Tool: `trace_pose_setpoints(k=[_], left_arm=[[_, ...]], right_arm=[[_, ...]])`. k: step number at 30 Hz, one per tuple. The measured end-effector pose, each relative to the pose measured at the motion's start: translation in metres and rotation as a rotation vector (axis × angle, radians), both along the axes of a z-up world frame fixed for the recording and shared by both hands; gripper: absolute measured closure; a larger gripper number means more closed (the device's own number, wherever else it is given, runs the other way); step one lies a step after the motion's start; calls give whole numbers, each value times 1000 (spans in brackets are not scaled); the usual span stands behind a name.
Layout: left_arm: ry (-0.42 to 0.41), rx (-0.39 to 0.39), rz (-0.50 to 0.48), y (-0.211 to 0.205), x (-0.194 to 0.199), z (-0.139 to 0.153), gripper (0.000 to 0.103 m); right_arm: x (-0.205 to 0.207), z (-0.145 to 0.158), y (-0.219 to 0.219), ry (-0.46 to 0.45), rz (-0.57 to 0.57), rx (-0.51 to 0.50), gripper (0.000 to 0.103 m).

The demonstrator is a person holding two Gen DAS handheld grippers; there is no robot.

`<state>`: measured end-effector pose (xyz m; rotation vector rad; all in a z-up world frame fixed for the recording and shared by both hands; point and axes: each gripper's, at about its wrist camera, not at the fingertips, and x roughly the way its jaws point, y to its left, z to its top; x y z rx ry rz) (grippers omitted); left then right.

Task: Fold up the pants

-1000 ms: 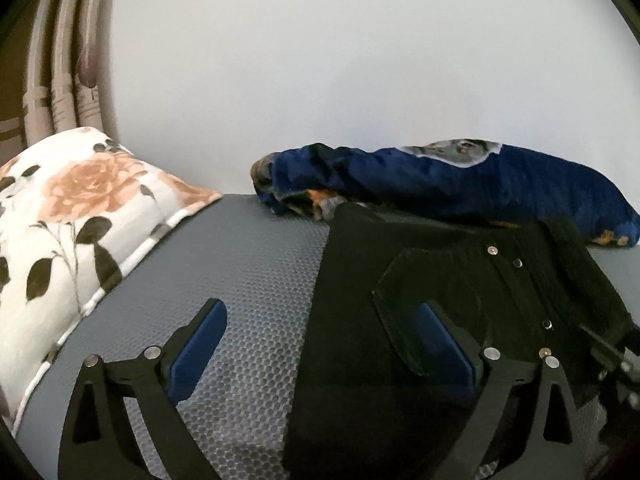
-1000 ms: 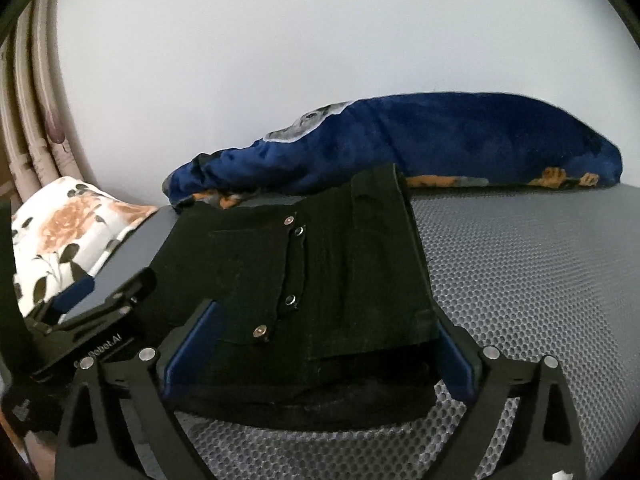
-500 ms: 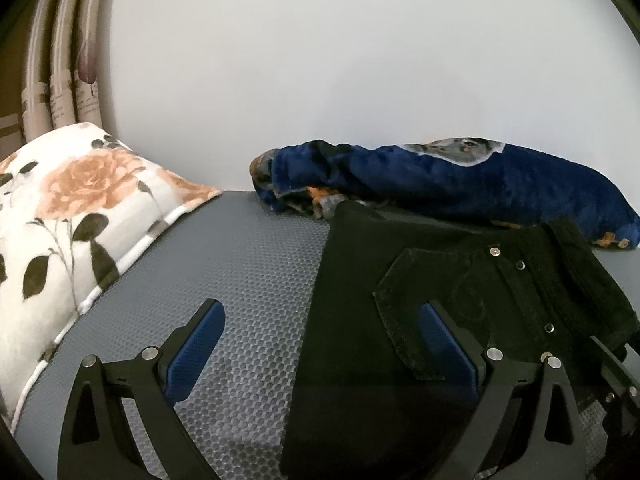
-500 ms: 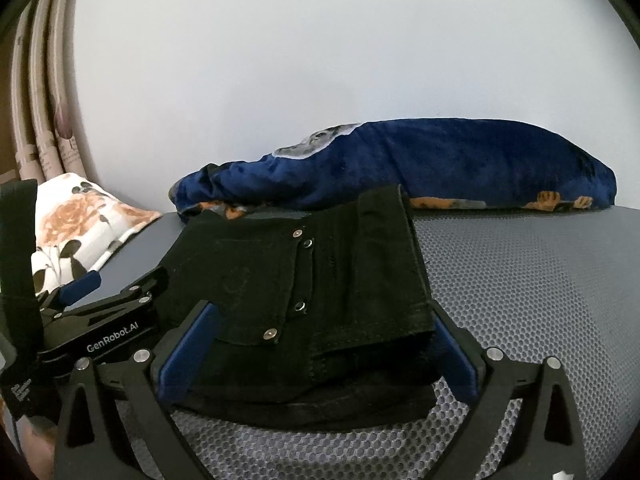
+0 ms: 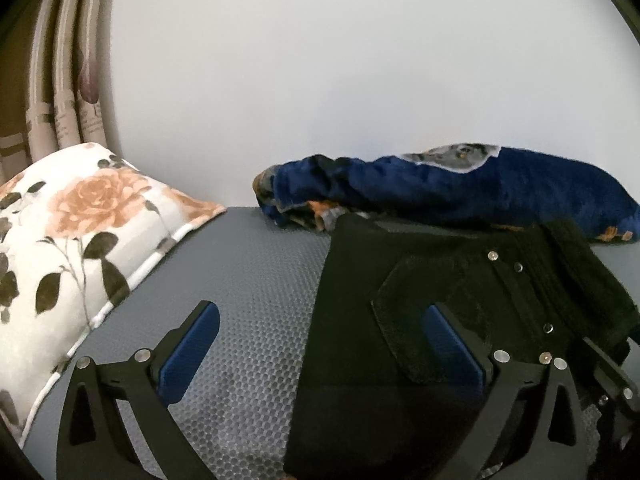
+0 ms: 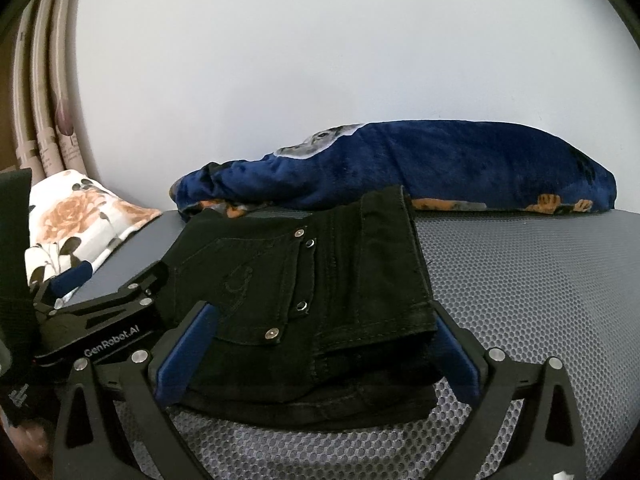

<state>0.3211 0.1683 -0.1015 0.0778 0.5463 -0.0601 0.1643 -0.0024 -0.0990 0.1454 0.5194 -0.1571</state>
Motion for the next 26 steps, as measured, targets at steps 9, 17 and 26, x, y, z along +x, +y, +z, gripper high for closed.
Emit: trace_pose_setpoints(k=[9,17,26], left_arm=[[35,-75,-41,11,-4,10,0],[62,-97,38,38,-23,25,0],[15,-112,164,98,-52,66,0]], right_arm=[[0,0,0,1,0,0,2],[-2,12,5,11,-12,-40,2],[-23,64,53,-81,92,-12,1]])
